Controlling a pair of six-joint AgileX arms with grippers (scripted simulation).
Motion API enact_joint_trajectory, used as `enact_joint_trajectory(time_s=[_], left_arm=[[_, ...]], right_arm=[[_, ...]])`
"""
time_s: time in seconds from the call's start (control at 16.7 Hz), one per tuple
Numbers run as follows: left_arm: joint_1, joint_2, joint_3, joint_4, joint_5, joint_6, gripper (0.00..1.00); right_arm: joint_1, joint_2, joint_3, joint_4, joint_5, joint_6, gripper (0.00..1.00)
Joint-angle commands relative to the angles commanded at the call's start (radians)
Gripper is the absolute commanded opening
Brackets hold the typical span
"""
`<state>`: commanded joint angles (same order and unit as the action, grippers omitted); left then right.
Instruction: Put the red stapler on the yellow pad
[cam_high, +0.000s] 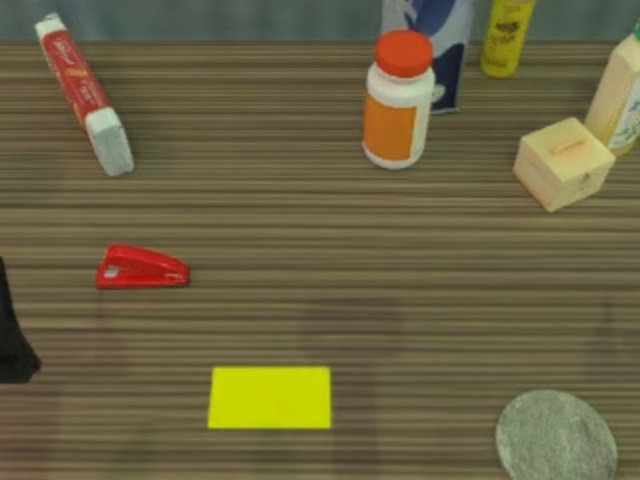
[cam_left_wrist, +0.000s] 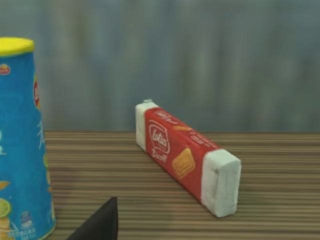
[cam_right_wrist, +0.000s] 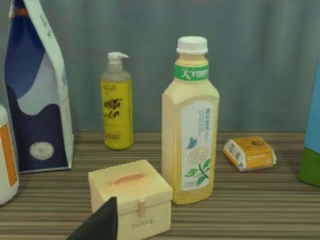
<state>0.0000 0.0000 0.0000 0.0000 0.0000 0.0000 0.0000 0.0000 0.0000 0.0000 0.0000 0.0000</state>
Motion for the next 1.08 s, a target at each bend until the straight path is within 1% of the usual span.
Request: enact_joint_trajectory(time_s=[0.12,0.24,0.42,0.66,1.08], left_arm=[[0.000,0.000,0.000,0.000,0.000,0.000,1.00],[-0.005,0.031,0.030,-0.024,0.001,0.027,1.00],[-0.023,0.156,0.152,-0.113,0.002,0.127,1.00],[-0.056,0.468,0.426,-0.308,0.000,0.342,1.00],[-0.132,1.222,0.994,-0.737,-0.006,0.808,1.00]], right_arm=[[0.000,0.000,0.000,0.000,0.000,0.000,1.00],[0.000,0.000,0.000,0.000,0.000,0.000,1.00],[0.000,0.000,0.000,0.000,0.000,0.000,1.00],[0.000,0.000,0.000,0.000,0.000,0.000,1.00],[0.000,0.000,0.000,0.000,0.000,0.000,1.00]])
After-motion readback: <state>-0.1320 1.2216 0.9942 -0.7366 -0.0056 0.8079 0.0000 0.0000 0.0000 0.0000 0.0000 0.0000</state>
